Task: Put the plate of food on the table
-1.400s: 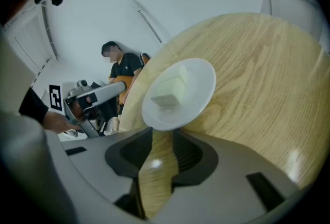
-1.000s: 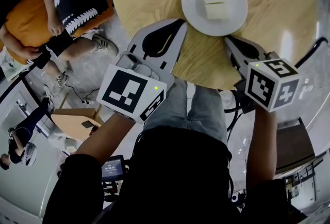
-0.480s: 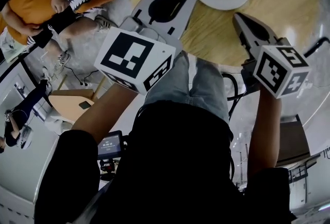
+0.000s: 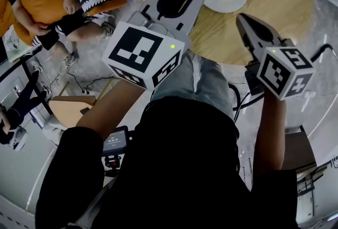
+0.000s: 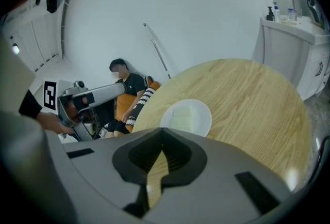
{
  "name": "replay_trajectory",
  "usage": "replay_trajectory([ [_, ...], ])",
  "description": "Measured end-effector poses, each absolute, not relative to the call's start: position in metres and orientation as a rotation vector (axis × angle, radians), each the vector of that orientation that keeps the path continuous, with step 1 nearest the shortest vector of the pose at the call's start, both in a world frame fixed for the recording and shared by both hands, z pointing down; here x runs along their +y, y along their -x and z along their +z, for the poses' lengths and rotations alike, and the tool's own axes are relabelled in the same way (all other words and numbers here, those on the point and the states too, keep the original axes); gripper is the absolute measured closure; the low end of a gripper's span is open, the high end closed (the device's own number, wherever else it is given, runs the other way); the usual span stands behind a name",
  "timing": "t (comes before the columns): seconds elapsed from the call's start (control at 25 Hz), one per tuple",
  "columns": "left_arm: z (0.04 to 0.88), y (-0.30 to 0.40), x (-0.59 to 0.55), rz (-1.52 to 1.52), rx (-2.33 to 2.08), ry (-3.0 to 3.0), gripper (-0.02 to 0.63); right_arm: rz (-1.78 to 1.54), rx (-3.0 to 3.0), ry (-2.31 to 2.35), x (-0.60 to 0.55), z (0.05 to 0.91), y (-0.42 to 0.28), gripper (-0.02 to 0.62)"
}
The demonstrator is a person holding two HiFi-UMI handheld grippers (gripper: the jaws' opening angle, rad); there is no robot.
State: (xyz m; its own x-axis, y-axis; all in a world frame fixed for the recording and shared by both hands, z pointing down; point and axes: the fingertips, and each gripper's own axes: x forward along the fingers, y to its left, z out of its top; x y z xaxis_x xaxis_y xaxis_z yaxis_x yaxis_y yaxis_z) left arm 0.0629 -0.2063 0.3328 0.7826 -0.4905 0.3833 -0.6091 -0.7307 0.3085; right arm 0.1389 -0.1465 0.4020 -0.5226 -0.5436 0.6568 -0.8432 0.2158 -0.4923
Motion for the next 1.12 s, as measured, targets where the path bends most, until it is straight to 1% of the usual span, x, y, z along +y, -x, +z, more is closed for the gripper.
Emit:
replay_trajectory([
  [0.24, 0.292, -0.070, -0.207, 0.312, -0.866, -2.600, 0.600, 1.123, -2.222, -1.343, -0.148, 0.356, -0.145, 0.588],
  [0.52, 0.276, -0.062, -0.205, 0.266, -0.893, -2.635, 0.600, 1.010, -2.322, -1.405, -0.151, 0.325, -0.141, 0.588],
  [0.84, 0.228, -0.065, -0.205, 0.178, -0.937, -2.735, 0.600, 0.875, -2.422, -1.513, -0.147, 0.278, -0.156, 0.588],
  [0.96, 0.222, -0.061, -0.202, 0.152, -0.944, -2.762, 0.600, 0.805, -2.457, -1.552, -0.144, 0.266, -0.159, 0.588],
  [1.12, 0.230, -0.054, -0.201, 0.156, -0.963, -2.773, 0.600, 0.757, -2.466, -1.577, -0.145, 0.273, -0.166, 0.588],
])
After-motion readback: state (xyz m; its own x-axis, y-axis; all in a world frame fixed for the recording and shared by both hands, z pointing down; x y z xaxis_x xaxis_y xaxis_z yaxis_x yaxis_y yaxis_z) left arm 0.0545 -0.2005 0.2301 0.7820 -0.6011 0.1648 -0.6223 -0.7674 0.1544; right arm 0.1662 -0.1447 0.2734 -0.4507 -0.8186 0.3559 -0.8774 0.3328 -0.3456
